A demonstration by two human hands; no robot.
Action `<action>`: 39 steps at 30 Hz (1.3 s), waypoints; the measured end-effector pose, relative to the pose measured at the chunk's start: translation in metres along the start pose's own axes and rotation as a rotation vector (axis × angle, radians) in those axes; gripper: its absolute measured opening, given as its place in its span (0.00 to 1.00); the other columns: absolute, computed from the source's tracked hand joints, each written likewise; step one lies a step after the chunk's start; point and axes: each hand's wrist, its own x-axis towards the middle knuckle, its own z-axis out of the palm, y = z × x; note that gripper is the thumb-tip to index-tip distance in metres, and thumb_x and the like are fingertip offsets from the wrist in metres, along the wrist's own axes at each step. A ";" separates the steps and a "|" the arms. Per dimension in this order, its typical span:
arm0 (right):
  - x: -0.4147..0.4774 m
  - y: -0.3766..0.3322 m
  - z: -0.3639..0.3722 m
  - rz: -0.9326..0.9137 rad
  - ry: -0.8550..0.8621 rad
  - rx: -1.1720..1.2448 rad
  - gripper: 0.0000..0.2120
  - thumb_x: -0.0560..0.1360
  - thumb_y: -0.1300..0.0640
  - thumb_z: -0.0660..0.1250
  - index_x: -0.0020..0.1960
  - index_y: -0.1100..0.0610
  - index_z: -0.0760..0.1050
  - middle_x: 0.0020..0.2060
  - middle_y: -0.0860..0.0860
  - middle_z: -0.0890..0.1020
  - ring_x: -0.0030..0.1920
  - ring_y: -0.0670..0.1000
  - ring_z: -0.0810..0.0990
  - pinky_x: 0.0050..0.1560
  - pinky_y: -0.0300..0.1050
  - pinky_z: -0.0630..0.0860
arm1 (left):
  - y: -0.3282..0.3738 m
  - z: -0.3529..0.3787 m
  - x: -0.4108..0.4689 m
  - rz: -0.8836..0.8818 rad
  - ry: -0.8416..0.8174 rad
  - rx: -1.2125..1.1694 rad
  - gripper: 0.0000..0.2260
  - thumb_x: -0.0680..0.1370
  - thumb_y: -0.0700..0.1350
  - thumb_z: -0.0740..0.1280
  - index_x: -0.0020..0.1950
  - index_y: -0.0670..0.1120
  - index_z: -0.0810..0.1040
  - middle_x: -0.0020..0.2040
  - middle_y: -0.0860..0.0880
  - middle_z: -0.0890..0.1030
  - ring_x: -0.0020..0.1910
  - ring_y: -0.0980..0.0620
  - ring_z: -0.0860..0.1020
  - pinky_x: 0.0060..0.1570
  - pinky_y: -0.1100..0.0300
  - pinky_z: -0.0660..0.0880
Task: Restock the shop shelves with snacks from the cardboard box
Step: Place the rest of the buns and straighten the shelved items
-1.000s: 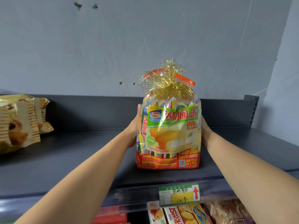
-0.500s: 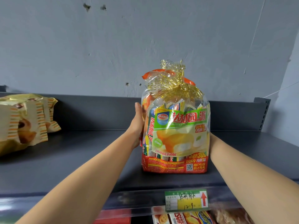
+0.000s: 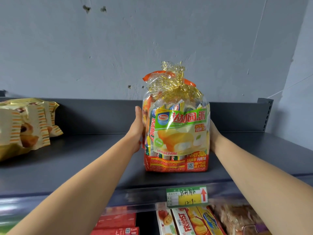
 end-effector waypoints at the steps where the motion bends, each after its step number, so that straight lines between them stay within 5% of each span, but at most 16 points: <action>1: -0.003 0.000 -0.001 0.019 0.000 0.011 0.25 0.82 0.39 0.47 0.41 0.52 0.75 0.31 0.50 0.84 0.38 0.52 0.82 0.39 0.43 0.79 | -0.002 0.001 -0.001 0.000 -0.004 -0.004 0.38 0.74 0.73 0.44 0.61 0.48 0.80 0.54 0.43 0.84 0.55 0.43 0.82 0.63 0.45 0.74; 5: -0.017 -0.001 -0.008 0.091 0.010 0.031 0.35 0.74 0.27 0.46 0.58 0.49 0.79 0.54 0.56 0.84 0.56 0.58 0.82 0.63 0.59 0.73 | -0.005 0.003 -0.014 -0.013 -0.030 0.024 0.38 0.75 0.72 0.43 0.60 0.49 0.80 0.54 0.43 0.84 0.53 0.43 0.83 0.56 0.50 0.77; 7: -0.024 0.001 -0.014 0.092 0.044 0.035 0.36 0.74 0.27 0.47 0.55 0.50 0.82 0.54 0.57 0.84 0.58 0.60 0.81 0.65 0.60 0.71 | -0.007 0.001 -0.019 -0.028 -0.032 0.051 0.39 0.74 0.73 0.42 0.58 0.48 0.81 0.51 0.44 0.85 0.49 0.46 0.84 0.49 0.54 0.79; 9: -0.032 0.004 -0.015 0.094 0.054 0.029 0.36 0.73 0.26 0.47 0.54 0.50 0.82 0.54 0.57 0.84 0.58 0.60 0.81 0.66 0.61 0.70 | -0.009 0.001 -0.027 -0.011 -0.032 0.076 0.38 0.75 0.71 0.41 0.49 0.46 0.81 0.37 0.45 0.86 0.34 0.51 0.84 0.34 0.63 0.79; 11: -0.039 0.007 -0.011 0.102 0.061 0.054 0.36 0.73 0.27 0.48 0.57 0.51 0.81 0.53 0.57 0.84 0.57 0.61 0.81 0.66 0.62 0.71 | -0.010 0.005 -0.040 0.011 -0.021 0.081 0.34 0.77 0.69 0.40 0.39 0.46 0.76 0.24 0.44 0.80 0.22 0.52 0.80 0.35 0.62 0.81; 13: -0.046 0.009 -0.004 0.093 0.082 0.058 0.35 0.74 0.28 0.48 0.57 0.50 0.81 0.52 0.57 0.85 0.55 0.61 0.82 0.63 0.62 0.73 | -0.010 0.009 -0.049 0.027 -0.038 0.071 0.35 0.78 0.68 0.40 0.35 0.48 0.78 0.29 0.37 0.81 0.29 0.46 0.83 0.52 0.60 0.78; 18: -0.052 0.010 0.009 0.065 0.074 0.058 0.33 0.75 0.29 0.47 0.53 0.49 0.82 0.50 0.56 0.85 0.54 0.59 0.83 0.62 0.60 0.75 | -0.016 0.008 -0.055 0.006 -0.038 -0.011 0.36 0.75 0.72 0.41 0.58 0.52 0.81 0.51 0.47 0.85 0.50 0.48 0.83 0.49 0.53 0.78; 28: -0.046 0.011 0.022 0.053 0.025 -0.010 0.33 0.77 0.31 0.43 0.47 0.48 0.81 0.45 0.54 0.85 0.49 0.56 0.83 0.56 0.54 0.78 | -0.013 0.010 -0.060 0.036 -0.002 -0.036 0.34 0.76 0.71 0.43 0.52 0.54 0.83 0.49 0.46 0.86 0.46 0.47 0.85 0.46 0.53 0.79; 34: -0.045 0.011 0.017 0.061 0.037 -0.024 0.32 0.78 0.32 0.42 0.48 0.48 0.80 0.41 0.52 0.85 0.44 0.53 0.83 0.42 0.47 0.78 | -0.012 0.014 -0.062 0.051 0.029 -0.007 0.33 0.77 0.70 0.43 0.50 0.54 0.83 0.45 0.48 0.86 0.41 0.50 0.85 0.41 0.56 0.80; 39: -0.050 0.008 0.014 0.052 0.122 -0.101 0.32 0.78 0.31 0.44 0.52 0.49 0.80 0.44 0.52 0.84 0.45 0.53 0.82 0.43 0.47 0.76 | -0.009 0.017 -0.073 0.097 0.124 0.104 0.30 0.79 0.67 0.43 0.48 0.54 0.81 0.35 0.54 0.85 0.32 0.58 0.83 0.28 0.66 0.77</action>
